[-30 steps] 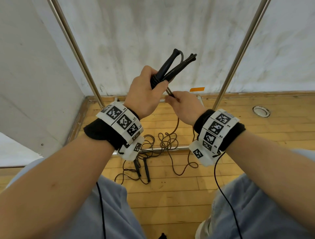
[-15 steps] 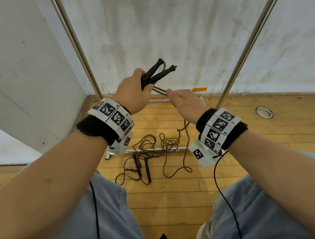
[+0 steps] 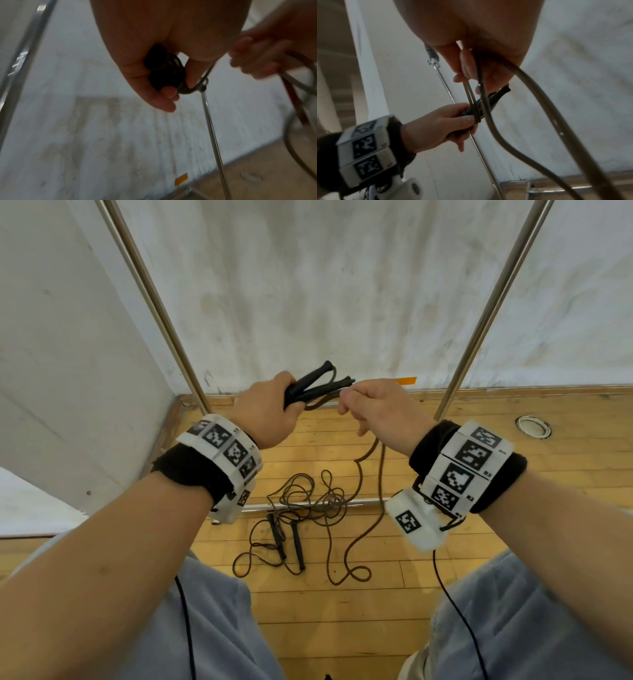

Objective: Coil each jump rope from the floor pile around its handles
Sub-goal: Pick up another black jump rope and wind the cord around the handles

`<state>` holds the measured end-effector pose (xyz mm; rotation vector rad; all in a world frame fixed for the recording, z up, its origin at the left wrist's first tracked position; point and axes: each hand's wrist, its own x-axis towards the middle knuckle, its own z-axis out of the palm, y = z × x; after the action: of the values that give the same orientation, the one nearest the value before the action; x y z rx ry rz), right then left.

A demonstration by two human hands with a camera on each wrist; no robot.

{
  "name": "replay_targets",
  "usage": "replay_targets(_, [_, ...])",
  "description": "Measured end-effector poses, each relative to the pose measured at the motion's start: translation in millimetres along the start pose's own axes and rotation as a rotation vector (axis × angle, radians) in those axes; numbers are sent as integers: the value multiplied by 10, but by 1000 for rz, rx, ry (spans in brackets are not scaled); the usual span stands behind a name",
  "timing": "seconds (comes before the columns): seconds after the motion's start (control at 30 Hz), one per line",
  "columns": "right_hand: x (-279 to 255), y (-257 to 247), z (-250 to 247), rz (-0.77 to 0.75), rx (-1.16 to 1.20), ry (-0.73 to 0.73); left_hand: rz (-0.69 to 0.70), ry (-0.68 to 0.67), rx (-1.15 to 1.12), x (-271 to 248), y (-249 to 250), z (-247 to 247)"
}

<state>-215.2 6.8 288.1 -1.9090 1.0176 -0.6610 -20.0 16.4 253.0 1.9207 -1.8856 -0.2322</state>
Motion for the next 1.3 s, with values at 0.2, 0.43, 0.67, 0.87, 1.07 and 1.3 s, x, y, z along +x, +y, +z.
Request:
replay_targets(0.2, [90,80,-59,-35,-115,193,156,-73,101,-99,164,200])
replay_targets(0.43, [147,262,-101,-3,-412,166,210,-174,194,-176,254,292])
replay_targets(0.67, [263,396,-295,129,-244,37,352,-181,-7,-245,343,130])
replay_targets(0.87, [296,363,-366,125,-28,-74,273,-19,-248,-275,444,-63])
replay_targets(1.07, [272,295,-89,5,191,73,54,223,-518,-182,531,-146])
replay_targets(1.3, [199,176,343,-130,-29,197,-190,317,-800,-13,521,-171])
